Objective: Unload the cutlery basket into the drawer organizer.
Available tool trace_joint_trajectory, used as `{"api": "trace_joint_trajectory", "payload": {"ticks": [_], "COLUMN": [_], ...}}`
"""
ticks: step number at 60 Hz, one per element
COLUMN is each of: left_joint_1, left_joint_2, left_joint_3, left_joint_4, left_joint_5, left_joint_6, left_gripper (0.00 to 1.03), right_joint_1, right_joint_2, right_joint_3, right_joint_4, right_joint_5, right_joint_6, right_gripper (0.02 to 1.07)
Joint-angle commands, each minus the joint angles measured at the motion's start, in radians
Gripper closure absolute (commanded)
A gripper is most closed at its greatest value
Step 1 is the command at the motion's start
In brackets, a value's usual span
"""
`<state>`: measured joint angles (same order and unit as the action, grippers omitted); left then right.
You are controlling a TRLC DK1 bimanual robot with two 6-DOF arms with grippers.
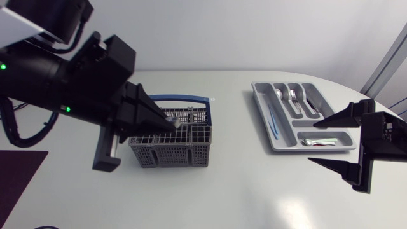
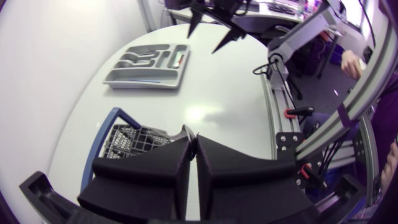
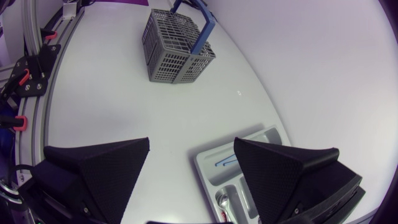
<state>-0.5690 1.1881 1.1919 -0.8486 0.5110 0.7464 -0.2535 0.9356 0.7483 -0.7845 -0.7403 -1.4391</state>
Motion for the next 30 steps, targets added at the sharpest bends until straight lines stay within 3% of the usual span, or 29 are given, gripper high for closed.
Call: {"api": "trace_joint_trajectory", "payload": {"ticks": [1, 8, 22, 30], "left_joint_1": [-0.028, -0.075, -0.129, -0.166], "left_joint_2": [0.042, 0.100, 0.173, 0.212], "left_joint_3": [-0.011, 0.028, 0.089, 0.113], "left_joint_4": [-0.023, -0.061, -0.109, -0.127], "left_joint_5": [0.031, 0.046, 0.129, 0.141], "left_joint_6": [0.145, 0.223, 0.330, 0.390], "left_gripper": [1.00, 1.00, 1.00, 1.00], "right_joint_1": [0.053, 0.128, 0.260, 0.310], "right_joint_2": [0.026, 0.103, 0.264, 0.376], "right_joint_3": [0.054, 0.131, 0.210, 0.304], "right_joint_4": [-0.064, -0.168, -0.187, -0.286], "right_joint_5": [-0.016, -0.018, -0.031, -0.068], "right_joint_6": [0.002, -0.038, -0.032, -0.041], "right_gripper": [0.10, 0.10, 0.12, 0.12]}}
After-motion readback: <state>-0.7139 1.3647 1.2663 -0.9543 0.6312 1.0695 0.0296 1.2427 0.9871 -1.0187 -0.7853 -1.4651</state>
